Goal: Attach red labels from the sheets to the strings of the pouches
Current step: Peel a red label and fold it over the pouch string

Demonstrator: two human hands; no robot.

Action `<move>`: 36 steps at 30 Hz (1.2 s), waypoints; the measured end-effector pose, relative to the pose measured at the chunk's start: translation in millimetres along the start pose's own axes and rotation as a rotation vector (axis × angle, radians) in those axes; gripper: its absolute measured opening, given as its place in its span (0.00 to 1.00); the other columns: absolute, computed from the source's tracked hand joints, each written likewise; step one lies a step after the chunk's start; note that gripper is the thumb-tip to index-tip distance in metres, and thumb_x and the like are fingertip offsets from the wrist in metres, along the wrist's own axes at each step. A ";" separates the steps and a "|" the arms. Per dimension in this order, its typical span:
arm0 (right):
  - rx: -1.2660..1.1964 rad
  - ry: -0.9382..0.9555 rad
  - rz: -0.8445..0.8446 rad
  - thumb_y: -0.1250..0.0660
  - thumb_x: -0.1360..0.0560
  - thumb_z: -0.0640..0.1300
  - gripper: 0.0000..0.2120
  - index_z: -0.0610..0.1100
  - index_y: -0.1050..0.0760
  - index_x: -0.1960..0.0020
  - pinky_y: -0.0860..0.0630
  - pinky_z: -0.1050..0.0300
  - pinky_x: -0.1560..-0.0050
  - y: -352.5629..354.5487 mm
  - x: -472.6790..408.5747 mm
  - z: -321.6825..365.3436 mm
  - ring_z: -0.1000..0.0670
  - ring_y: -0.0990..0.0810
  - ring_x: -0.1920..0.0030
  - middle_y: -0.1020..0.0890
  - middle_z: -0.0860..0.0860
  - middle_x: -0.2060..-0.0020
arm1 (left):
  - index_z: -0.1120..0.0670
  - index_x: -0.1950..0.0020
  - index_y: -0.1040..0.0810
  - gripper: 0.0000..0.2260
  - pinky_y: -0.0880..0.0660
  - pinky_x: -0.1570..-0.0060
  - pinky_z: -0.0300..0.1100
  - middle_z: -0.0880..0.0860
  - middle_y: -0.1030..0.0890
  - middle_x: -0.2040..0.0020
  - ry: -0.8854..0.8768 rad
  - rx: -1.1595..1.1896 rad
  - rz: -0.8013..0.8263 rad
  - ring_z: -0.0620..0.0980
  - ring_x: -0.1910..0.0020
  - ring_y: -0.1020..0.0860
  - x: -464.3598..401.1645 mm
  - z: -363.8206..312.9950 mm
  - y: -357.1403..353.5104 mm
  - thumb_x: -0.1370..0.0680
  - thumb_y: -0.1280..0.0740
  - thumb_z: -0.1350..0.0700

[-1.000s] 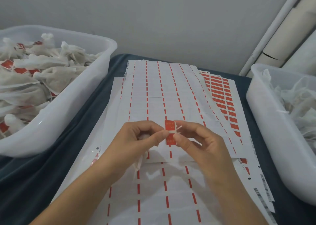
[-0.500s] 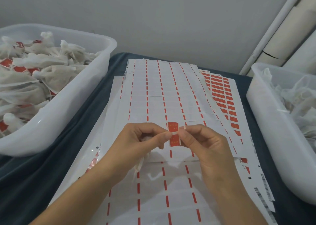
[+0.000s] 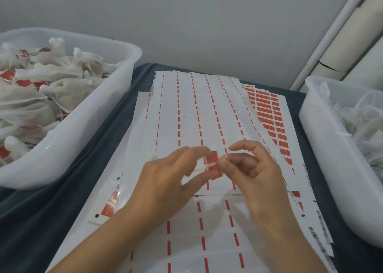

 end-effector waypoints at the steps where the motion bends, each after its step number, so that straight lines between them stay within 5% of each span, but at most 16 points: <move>1: 0.014 0.008 0.010 0.30 0.38 0.49 0.16 0.50 0.27 0.52 0.29 0.78 0.62 -0.1 0.2 1.0 0.61 0.17 0.60 0.15 0.58 0.64 | 0.46 0.44 0.30 0.12 0.25 0.75 0.34 0.42 0.25 0.64 -0.067 -0.035 -0.011 0.44 0.66 0.28 1.5 -0.4 -1.9 0.23 0.42 0.42; 5: 0.087 0.074 0.001 0.30 0.38 0.50 0.16 0.52 0.27 0.52 0.29 0.78 0.58 1.1 1.7 4.5 0.62 0.18 0.59 0.16 0.60 0.64 | 0.53 0.46 0.18 0.14 0.28 0.75 0.34 0.50 0.22 0.66 -0.114 0.002 -0.038 0.44 0.69 0.29 4.5 1.7 -3.6 0.24 0.38 0.48; 11: 0.348 0.317 -0.117 0.30 0.35 0.58 0.16 0.59 0.30 0.50 0.31 0.79 0.51 1.4 7.8 17.1 0.68 0.21 0.56 0.20 0.72 0.64 | 0.52 0.46 0.22 0.11 0.33 0.69 0.26 0.48 0.23 0.68 -0.088 0.084 -0.036 0.43 0.67 0.29 3.7 -1.1 -5.2 0.25 0.36 0.51; 13: 0.305 0.387 -0.170 0.29 0.34 0.55 0.17 0.58 0.29 0.48 0.28 0.76 0.53 7.1 9.7 21.8 0.64 0.19 0.54 0.18 0.66 0.59 | 0.50 0.50 0.19 0.09 0.33 0.68 0.23 0.41 0.24 0.68 0.043 0.234 -0.052 0.40 0.67 0.27 1.5 -0.4 -1.6 0.27 0.32 0.49; 16: -0.039 0.195 -0.202 0.26 0.35 0.50 0.14 0.53 0.24 0.52 0.25 0.72 0.58 13.7 5.8 16.1 0.59 0.18 0.53 0.17 0.60 0.56 | 0.37 0.63 0.18 0.06 0.30 0.68 0.24 0.38 0.21 0.71 0.494 0.721 -0.042 0.34 0.68 0.24 0.2 5.0 -0.6 0.38 0.32 0.42; 19: -0.105 0.051 -0.097 0.29 0.40 0.52 0.14 0.50 0.22 0.56 0.26 0.74 0.60 1.6 5.4 6.1 0.61 0.19 0.54 0.17 0.59 0.58 | 0.41 0.66 0.16 0.09 0.29 0.70 0.25 0.41 0.22 0.75 0.685 0.960 -0.023 0.34 0.74 0.26 1.4 5.4 -4.9 0.42 0.32 0.43; 26: -0.141 -0.022 -0.008 0.29 0.39 0.52 0.10 0.50 0.18 0.59 0.23 0.70 0.59 -8.6 7.1 -1.4 0.56 0.17 0.56 0.16 0.58 0.60 | 0.47 0.62 0.15 0.08 0.31 0.75 0.24 0.42 0.24 0.77 0.664 1.073 -0.008 0.35 0.75 0.26 0.9 0.9 -6.7 0.38 0.32 0.49; 36: -0.161 -0.039 -0.030 0.30 0.41 0.54 0.10 0.53 0.18 0.62 0.22 0.67 0.58 -7.1 6.3 -2.7 0.51 0.16 0.60 0.15 0.53 0.63 | 0.47 0.63 0.14 0.10 0.34 0.76 0.29 0.45 0.28 0.78 0.675 1.068 0.012 0.40 0.78 0.34 4.5 4.5 -8.8 0.39 0.30 0.45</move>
Point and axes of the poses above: each hand's wrist, its own x-axis away from the middle knuckle, its own y-axis out of the back of the hand, z = x × y, the point moved 4 cm from there along -x, towards the middle knuckle
